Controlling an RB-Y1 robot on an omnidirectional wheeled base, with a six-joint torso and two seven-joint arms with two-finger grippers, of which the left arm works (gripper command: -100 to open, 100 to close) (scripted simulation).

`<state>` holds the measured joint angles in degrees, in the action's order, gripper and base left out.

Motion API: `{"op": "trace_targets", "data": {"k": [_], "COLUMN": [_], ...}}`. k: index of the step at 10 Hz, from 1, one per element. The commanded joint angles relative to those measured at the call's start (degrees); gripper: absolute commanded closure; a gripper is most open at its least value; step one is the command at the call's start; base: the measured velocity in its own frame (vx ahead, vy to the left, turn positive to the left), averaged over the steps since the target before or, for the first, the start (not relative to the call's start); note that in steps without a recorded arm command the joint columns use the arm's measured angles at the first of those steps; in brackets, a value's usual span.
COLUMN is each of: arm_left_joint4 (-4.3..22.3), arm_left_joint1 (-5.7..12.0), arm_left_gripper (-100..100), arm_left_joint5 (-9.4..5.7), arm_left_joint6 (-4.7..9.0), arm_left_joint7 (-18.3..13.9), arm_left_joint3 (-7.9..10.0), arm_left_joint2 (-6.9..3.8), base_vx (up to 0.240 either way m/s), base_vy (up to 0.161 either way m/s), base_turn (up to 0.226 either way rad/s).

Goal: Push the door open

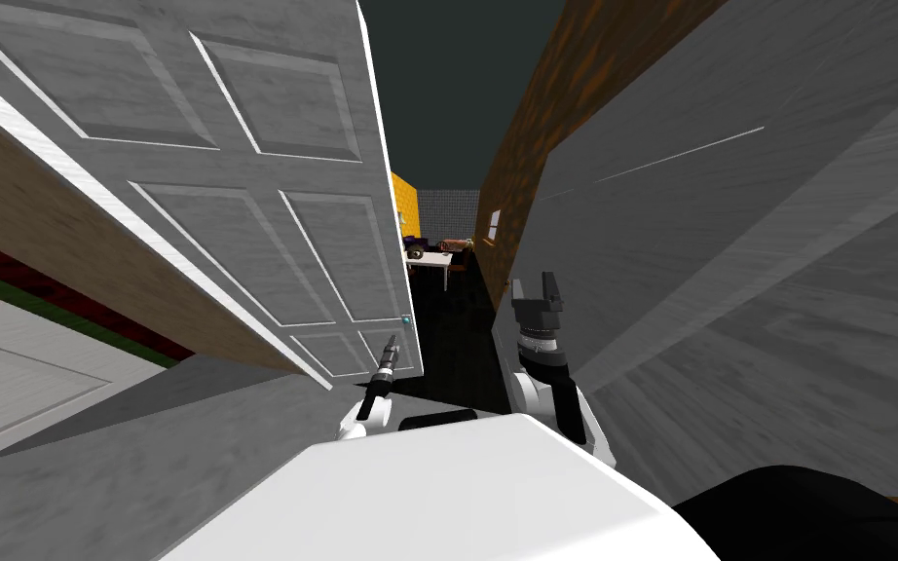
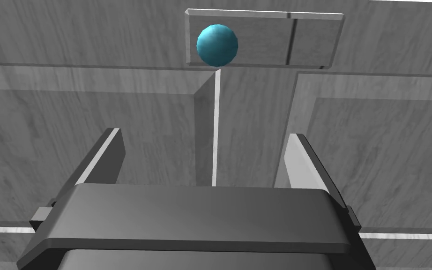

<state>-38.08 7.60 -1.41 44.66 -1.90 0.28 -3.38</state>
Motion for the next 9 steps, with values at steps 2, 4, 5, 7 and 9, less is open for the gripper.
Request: {"op": "trace_targets", "data": {"k": [2,4,5,7,9], "arm_left_joint4": [0.08,0.13,0.20,0.34,0.48], "arm_left_joint1": [-0.12,-0.17,-0.23,-0.35,-0.47], "arm_left_gripper": [-100,-100,-100,-100,-100], "arm_left_joint5": [-0.07,-0.11,-0.16,-0.27,-0.38], "arm_left_joint6": [0.27,0.44,0.65,1.10,1.52], "arm_left_joint7": [0.05,0.10,0.17,0.31,0.44], "arm_left_joint3": [0.12,0.21,0.31,0.53,0.74], "arm_left_joint2": [-0.22,-0.33,-0.41,-0.42,-0.25], "base_vx": [-0.017,0.137,0.176,0.219,0.204], "base_vy": [-0.016,0.011,-0.020,-0.015,-0.028], "base_turn": [-0.011,-0.016,-0.025,-0.025,-0.029]}}
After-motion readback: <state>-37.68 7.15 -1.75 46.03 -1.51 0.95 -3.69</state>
